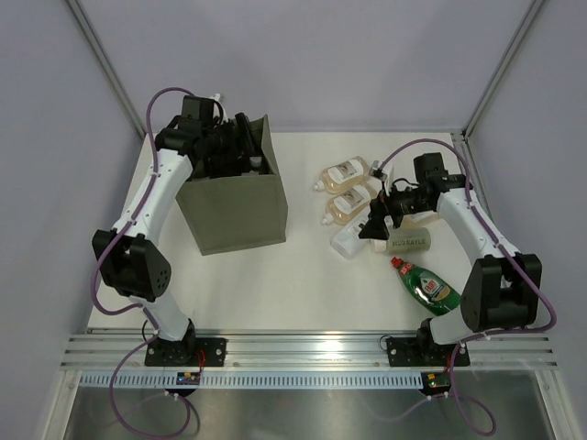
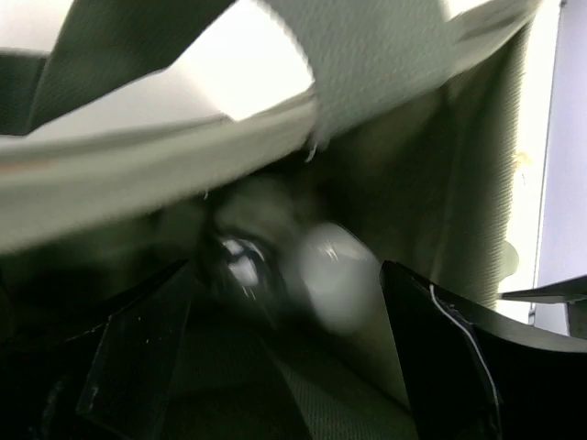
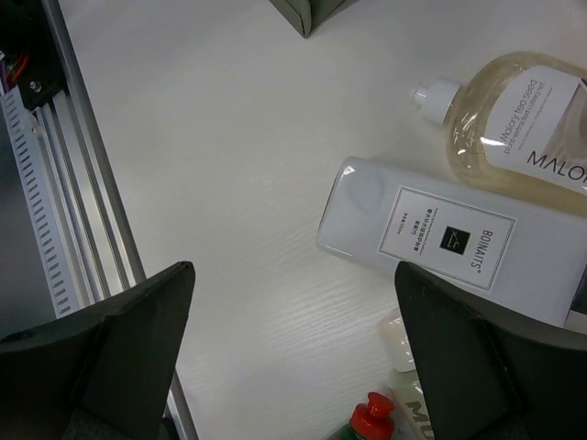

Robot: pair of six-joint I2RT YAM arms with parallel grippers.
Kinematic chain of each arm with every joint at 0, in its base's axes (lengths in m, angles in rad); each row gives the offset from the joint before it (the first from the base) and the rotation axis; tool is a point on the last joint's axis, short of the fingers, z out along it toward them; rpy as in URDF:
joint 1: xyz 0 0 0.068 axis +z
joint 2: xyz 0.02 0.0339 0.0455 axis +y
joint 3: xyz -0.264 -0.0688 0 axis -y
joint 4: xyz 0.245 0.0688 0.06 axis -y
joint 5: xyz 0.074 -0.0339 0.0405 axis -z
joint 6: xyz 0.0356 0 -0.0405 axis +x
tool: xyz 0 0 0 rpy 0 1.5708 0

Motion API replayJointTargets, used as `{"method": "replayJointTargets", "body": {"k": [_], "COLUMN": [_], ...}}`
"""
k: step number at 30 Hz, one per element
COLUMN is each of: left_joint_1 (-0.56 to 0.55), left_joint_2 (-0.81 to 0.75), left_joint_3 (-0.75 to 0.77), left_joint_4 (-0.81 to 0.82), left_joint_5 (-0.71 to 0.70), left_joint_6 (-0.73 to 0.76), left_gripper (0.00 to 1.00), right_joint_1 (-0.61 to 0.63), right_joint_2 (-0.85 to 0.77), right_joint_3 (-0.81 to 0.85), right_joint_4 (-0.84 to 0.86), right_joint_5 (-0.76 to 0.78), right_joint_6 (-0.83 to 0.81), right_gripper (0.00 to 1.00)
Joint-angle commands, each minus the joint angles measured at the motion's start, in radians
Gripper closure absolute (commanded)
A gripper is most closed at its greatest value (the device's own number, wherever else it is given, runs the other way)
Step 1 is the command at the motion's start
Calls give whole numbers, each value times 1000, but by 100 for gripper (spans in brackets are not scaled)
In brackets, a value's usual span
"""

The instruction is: Place the personal care products into the canvas bag

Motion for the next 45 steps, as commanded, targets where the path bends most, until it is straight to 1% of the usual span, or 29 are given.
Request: {"method": "replayJointTargets", "body": {"k": [1, 7, 9, 11, 12, 13, 15, 16, 17, 19, 20, 23, 24, 25, 26, 27, 28, 29, 30, 31, 33, 35, 39, 45], "left_joint_1": [5, 8, 7, 7, 7, 8, 7, 8, 7, 7, 7, 8, 8, 8, 8, 10, 10, 10, 10, 10, 10, 10, 10, 10], "left_joint_2": [-43, -63, -78, -115, -132, -150, -208, -230, -251, -320, -346, -461, -495, -568, -609, -650, -734, -777, -816, -889, -957, -1041, -1141, -1169], "left_joint_3": [3, -3, -3, -3, -3, -2, 1, 6, 6, 0, -15, -77, -101, -130, -162, -237, -276, -354, -389, -422, -503, -546, -614, -634], "left_joint_4": [152, 158, 157, 155, 154, 151, 132, 125, 115, 85, 77, 46, 36, 34, 34, 34, 37, 40, 37, 32, 14, -3, -24, -58], "left_joint_5": [23, 38, 37, 32, 27, 23, 0, -12, -22, -69, -88, -183, -235, -255, -279, -316, -327, -338, -344, -353, -376, -393, -442, -448], "left_joint_6": [40, 68, 85, 101, 120, 129, 160, 170, 184, 223, 244, 267, 266, 263, 255, 232, 220, 195, 181, 168, 128, 97, 66, 60], "left_gripper": [13, 9, 5, 4, 4, 3, 3, 2, 2, 1, 1, 1, 1, 1, 1, 1, 1, 1, 1, 1, 1, 1, 1, 1], "right_joint_1": [7, 8, 8, 10, 10, 10, 10, 10, 10, 17, 25, 73, 83, 96, 117, 131, 143, 166, 177, 188, 221, 246, 287, 320], "right_joint_2": [47, 101, 115, 130, 132, 133, 141, 147, 152, 170, 182, 231, 245, 271, 288, 302, 331, 348, 360, 380, 393, 409, 451, 508], "right_joint_3": [17, 53, 72, 100, 107, 121, 129, 132, 129, 132, 136, 162, 170, 188, 198, 222, 233, 244, 257, 261, 259, 250, 242, 256], "right_joint_4": [19, -15, -30, -91, -175, -215, -298, -385, -410, -444, -446, -401, -369, -355, -345, -326, -308, -297, -274, -253, -205, -173, -136, -99], "right_joint_5": [19, 32, 36, 24, 18, 18, 39, 55, 94, 125, 165, 243, 259, 269, 291, 302, 311, 321, 326, 334, 374, 427, 495, 582], "right_joint_6": [-29, -152, -184, -305, -388, -557, -756, -969, -1052, -1211, -1238, -1272, -1274, -1269, -1269, -1265, -1225, -1211, -1200, -1165, -1142, -1114, -1099, -1044], "right_gripper": [1, 1, 0, 0, 1, 0, 0, 0, 0, 1, 1, 0, 1, 1, 1, 0, 1, 0, 0, 1, 0, 0, 0, 0]}}
